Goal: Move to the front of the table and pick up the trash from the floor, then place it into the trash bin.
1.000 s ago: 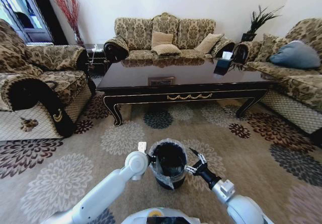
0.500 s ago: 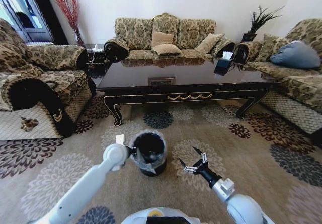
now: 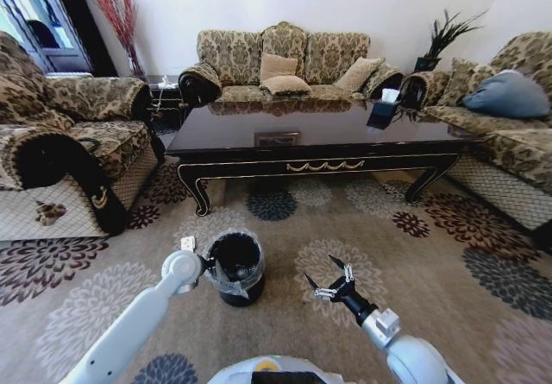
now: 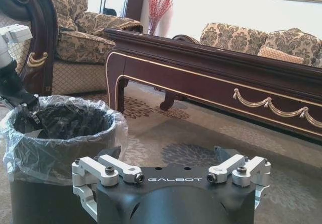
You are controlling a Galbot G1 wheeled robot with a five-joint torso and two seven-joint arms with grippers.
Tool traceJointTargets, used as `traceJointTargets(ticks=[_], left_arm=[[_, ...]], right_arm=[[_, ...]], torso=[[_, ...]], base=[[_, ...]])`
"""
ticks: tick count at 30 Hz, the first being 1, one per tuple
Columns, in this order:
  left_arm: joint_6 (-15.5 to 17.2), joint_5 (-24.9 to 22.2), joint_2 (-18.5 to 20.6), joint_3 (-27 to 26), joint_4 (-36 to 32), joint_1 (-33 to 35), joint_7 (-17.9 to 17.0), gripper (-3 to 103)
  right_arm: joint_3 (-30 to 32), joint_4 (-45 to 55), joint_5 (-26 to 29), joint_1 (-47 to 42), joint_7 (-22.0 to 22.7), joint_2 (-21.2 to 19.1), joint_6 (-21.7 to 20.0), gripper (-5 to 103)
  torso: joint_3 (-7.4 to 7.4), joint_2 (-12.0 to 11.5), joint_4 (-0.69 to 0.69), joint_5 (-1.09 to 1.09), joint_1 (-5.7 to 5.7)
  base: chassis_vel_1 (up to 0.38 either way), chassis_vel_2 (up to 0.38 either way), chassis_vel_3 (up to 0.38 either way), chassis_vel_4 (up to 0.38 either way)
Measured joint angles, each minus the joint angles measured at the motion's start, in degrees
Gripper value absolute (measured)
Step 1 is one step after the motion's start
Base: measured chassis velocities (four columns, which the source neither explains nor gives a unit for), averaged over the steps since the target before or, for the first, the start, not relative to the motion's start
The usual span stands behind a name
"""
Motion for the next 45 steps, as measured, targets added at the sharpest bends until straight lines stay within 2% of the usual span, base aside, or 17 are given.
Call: traceJointTargets(ticks=[8, 16, 20, 22, 25, 29, 31, 32, 33, 36, 37, 39, 40, 41, 42, 43, 45], left_arm=[[0.0, 1.57, 0.55, -0.11, -0.8, 0.91, 0.64, -1], [-0.02, 2.11, 0.78, -1.19, -2.18, 0.45, 2.3, 25], [-0.02, 2.94, 1.28, -1.86, -3.57, 1.3, 2.4, 47], [-0.02, 3.04, 1.36, -2.25, -4.07, 1.76, 2.4, 47], [-0.02, 2.9, 1.15, -5.61, -7.22, 4.72, 2.33, 64], [-0.02, 4.41, 0.49, -10.27, -10.62, 9.48, 3.5, 75], [-0.02, 8.75, 0.27, -14.35, -12.89, 14.32, 7.06, 85], [-0.01, 11.62, 0.09, -16.69, -13.89, 17.37, 10.63, 90], [-0.01, 11.62, 0.09, -16.69, -13.89, 17.37, 10.63, 90], [-3.09, 22.36, -0.96, -22.89, -15.89, 25.67, 24.16, 99], [-3.09, 22.36, -0.96, -22.89, -15.89, 25.67, 24.16, 99], [-7.77, 30.52, -1.74, -26.26, -16.96, 29.84, 32.4, 100], [-11.92, 35.72, -2.36, -28.41, -17.74, 32.45, 36.49, 100], [-15.98, 39.67, -2.85, -29.86, -18.26, 34.45, 39.14, 100], [-15.98, 39.67, -2.85, -29.86, -18.26, 34.45, 39.14, 100], [-21.47, 45.74, -3.61, -31.15, -18.67, 37.27, 41.89, 100], [-27.94, 55.39, -5.22, -31.92, -18.63, 41.51, 45.8, 100]], right_arm=[[0.4, -0.19, 0.01, -0.04, -0.05, 0.06, 0.25, 100], [-0.06, -0.2, -0.26, -0.03, -0.05, 0.43, 0.15, 100], [0.27, 0.08, -0.01, -0.21, 0.15, 0.49, 0.09, 100], [0.41, 0.13, 0.12, -0.25, 0.24, 0.53, 0.09, 100], [0.84, 0.56, 1.17, -0.51, 2.14, 0.85, -0.65, 100], [1.24, 0.75, 4.67, 0.08, 4.86, 1.71, -2.19, 100], [1.83, 0.52, 7.63, 1.13, 6.3, 2.89, -2.77, 100], [2.38, 0.41, 8.91, 1.51, 6.76, 3.67, -3.36, 100], [2.38, 0.41, 8.91, 1.51, 6.76, 3.67, -3.36, 100], [4.5, 0.52, 12.7, 2.08, 7.22, 7.24, -4.72, 100], [4.5, 0.52, 12.7, 2.08, 7.22, 7.24, -4.72, 100], [6.33, 0.38, 13.4, 2.07, 7.12, 9.82, -4.58, 100], [7.54, -0.04, 13.35, 1.77, 6.52, 11.03, -3.86, 100], [8.67, -0.59, 13.03, 1.34, 5.79, 11.93, -2.85, 100], [8.67, -0.59, 13.03, 1.34, 5.79, 11.93, -2.85, 100], [9.99, -1.36, 12.53, 0.76, 4.83, 12.79, -1.67, 100], [11.37, -2.25, 12.21, 0.24, 3.76, 13.71, -0.15, 100]], torso=[[0.0, 0.0, 0.02, 0.0, 0.0], [-0.01, 0.0, 0.0, 0.01, 0.0], [-0.01, 0.0, 0.01, 0.01, 0.0], [-0.01, 0.0, 0.01, 0.01, 0.0], [-0.01, 0.0, 0.01, 0.01, 0.0], [-0.01, 0.0, 0.0, 0.0, 0.0], [-0.01, 0.0, 0.02, 0.01, 0.0], [0.0, 0.0, 0.03, 0.0, 0.0], [0.0, 0.0, 0.03, 0.0, 0.0], [-0.01, 0.0, 0.04, 0.0, 0.0], [-0.01, 0.0, 0.04, 0.0, 0.0], [-0.01, 0.0, 0.02, 0.0, -0.01], [-0.01, 0.0, 0.0, 0.0, -0.01], [-0.01, 0.0, 0.0, 0.0, -0.01], [-0.01, 0.0, 0.0, 0.0, -0.01], [-0.01, 0.0, 0.0, 0.02, -0.01], [-0.01, 0.0, 0.0, 0.01, -0.01]], base=[[0.0, 0.0, 0.0, 0.0], [0.0, 0.0, 0.0, 0.0], [0.0, 0.0, 0.0, 0.0], [0.0, 0.0, 0.0, 0.0], [0.0, 0.0, 0.0, 0.0], [0.0, 0.0, 0.0, 0.0], [0.0, 0.0, 0.0, 0.0], [0.0, 0.0, 0.0, 0.0], [0.0, 0.0, 0.0, 0.0], [0.0, 0.0, 0.0, 0.0], [0.0, 0.0, 0.0, 0.0], [0.0, 0.0, 0.0, 0.0], [0.0, 0.0, 0.0, 0.0], [0.0, 0.0, 0.0, 0.0], [0.0, 0.0, 0.0, 0.0], [0.0, 0.0, 0.0, 0.0], [0.0, 0.0, 0.0, 0.0]])
